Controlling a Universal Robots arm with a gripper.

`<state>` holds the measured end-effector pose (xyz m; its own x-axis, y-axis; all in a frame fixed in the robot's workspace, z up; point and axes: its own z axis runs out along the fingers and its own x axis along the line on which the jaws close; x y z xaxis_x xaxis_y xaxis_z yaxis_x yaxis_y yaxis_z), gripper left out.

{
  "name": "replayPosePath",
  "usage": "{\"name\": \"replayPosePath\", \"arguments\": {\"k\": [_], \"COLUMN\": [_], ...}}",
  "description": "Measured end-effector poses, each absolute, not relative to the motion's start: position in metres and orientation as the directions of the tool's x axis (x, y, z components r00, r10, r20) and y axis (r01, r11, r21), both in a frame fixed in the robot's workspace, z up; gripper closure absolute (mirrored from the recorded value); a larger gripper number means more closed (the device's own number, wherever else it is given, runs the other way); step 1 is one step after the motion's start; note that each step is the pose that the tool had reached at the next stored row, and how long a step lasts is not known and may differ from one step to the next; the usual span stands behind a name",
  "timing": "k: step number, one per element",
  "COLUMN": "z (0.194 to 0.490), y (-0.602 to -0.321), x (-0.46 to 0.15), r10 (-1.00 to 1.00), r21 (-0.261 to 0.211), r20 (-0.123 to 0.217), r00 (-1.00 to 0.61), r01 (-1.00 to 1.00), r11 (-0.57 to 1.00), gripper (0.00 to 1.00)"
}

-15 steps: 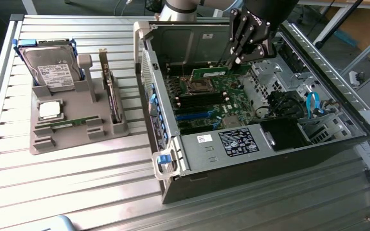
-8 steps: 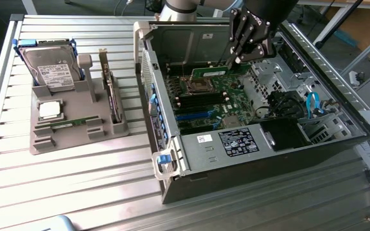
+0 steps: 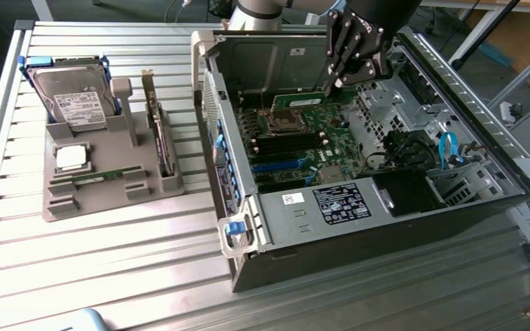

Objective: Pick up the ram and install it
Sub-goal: 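Pick up the ram and move it above insertion slot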

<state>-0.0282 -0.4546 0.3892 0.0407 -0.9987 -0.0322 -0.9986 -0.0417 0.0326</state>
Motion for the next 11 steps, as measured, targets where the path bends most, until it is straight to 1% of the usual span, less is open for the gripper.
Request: {"name": "replayPosePath", "arguments": {"k": [5, 11], "z": [0.3887, 0.3811], "y": [-0.4545, -0.4545], "x": [-0.0283, -0.0283], "r10": [-0.999, -0.999], "r21": [0.032, 0.033], "r20": [-0.032, -0.032], "r00": [0.041, 0.041], "r01": [-0.999, -0.999], "r11": [-0.042, -0.042], "gripper": [0.88, 0.88]}}
